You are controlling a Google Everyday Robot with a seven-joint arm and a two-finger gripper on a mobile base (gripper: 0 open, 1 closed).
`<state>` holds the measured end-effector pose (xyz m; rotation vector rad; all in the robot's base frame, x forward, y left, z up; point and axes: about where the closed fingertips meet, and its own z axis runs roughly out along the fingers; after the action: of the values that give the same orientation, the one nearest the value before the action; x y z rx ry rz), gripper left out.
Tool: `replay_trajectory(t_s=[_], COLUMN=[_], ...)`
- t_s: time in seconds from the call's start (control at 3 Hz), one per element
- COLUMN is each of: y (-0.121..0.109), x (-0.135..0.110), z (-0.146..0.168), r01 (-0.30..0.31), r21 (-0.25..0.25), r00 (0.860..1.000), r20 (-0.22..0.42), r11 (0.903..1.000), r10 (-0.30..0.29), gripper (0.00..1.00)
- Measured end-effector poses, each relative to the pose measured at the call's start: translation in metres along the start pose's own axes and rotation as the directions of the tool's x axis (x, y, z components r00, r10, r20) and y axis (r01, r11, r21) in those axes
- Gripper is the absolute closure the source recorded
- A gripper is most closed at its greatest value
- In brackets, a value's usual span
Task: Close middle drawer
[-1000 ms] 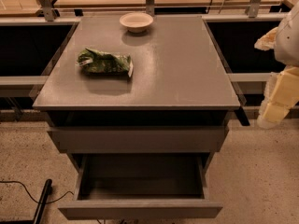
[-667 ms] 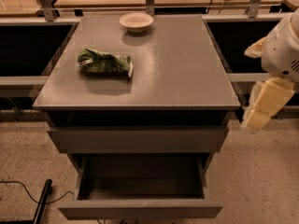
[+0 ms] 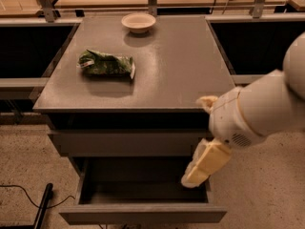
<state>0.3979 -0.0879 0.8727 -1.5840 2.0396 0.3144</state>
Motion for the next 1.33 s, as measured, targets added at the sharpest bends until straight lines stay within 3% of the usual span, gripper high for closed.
replay_trajectory(t_s=[0.33, 0.67, 1.0, 1.33], y=[0.019, 0.013, 0.026, 0.051], x=[-0.003, 0.003, 0.026, 0.078], z=[0.027, 0.046, 0.078, 0.119], r01=[0.021, 0.02, 0.019, 0.011], r21=[-0.014, 0.012, 0.044, 0.067], r00=[0.998, 1.0, 0.999, 1.0], r20=[0.064, -0.004, -0.051, -0.027], r11=[0.9997, 0.9997, 0.9988, 0.9977], r10=[-0.02, -0.02, -0.017, -0.009], gripper=[0.0, 0.0, 0.0, 0.0])
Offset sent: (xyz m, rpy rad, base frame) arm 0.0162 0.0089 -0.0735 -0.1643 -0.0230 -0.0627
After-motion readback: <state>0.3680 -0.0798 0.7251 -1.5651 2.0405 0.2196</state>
